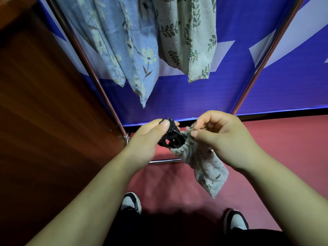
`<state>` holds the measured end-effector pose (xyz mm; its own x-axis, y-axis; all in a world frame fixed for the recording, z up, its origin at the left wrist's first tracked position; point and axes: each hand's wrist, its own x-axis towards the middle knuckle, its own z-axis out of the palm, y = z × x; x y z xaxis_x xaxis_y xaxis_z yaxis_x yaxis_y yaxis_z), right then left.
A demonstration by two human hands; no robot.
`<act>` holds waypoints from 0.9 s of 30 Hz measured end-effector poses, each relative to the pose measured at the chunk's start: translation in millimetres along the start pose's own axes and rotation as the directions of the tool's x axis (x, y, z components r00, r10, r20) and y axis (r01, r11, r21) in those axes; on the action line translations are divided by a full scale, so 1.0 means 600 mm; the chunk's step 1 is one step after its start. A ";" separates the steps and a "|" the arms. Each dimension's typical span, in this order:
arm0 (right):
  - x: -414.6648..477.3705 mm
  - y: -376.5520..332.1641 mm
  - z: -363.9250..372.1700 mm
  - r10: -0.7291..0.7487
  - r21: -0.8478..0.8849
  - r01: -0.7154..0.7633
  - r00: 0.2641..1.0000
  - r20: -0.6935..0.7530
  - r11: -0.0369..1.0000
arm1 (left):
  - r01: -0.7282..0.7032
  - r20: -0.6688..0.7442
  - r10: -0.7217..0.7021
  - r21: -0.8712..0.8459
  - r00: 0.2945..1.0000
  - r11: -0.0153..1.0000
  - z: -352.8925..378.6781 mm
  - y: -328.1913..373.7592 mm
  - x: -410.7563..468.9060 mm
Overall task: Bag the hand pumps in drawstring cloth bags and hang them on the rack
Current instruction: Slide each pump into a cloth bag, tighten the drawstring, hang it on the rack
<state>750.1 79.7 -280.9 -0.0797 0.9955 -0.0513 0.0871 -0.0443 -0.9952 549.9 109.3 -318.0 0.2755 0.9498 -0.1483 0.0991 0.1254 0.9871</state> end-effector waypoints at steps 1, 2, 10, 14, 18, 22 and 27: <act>0.000 -0.002 0.001 0.003 0.022 -0.003 1.000 0.006 1.000 | 0.010 0.015 -0.010 0.026 1.000 1.000 0.004 -0.002 -0.001; 0.000 -0.003 0.002 0.005 0.046 -0.005 1.000 0.013 0.999 | 0.014 0.034 -0.015 0.040 0.999 0.999 0.009 -0.003 -0.003; 0.002 -0.013 -0.006 -0.039 0.050 0.034 0.993 0.110 0.998 | 0.078 0.126 -0.072 -0.041 0.989 0.996 0.034 -0.013 -0.008; 0.000 -0.027 -0.013 -0.079 -0.038 0.084 0.989 0.125 0.996 | 0.075 0.155 -0.055 -0.129 0.986 0.989 0.031 -0.013 -0.006; 0.003 -0.043 -0.033 -0.136 -0.084 0.147 0.983 0.125 0.986 | 0.033 0.263 -0.024 -0.034 0.965 0.999 0.046 0.002 -0.011; 0.005 -0.045 -0.033 -0.134 -0.077 0.141 0.986 0.098 0.987 | 0.008 0.190 -0.010 0.013 0.982 1.000 0.050 0.011 -0.009; 0.008 -0.042 -0.023 -0.092 -0.085 0.097 0.994 0.061 0.992 | 0.043 0.083 -0.043 0.000 0.996 0.999 0.049 0.022 -0.004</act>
<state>761.0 86.8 -255.0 -0.1481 0.9883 0.0360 0.1625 0.0602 -0.9849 578.4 100.0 -306.6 0.3490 0.9165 -0.1953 0.1109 0.1666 0.9798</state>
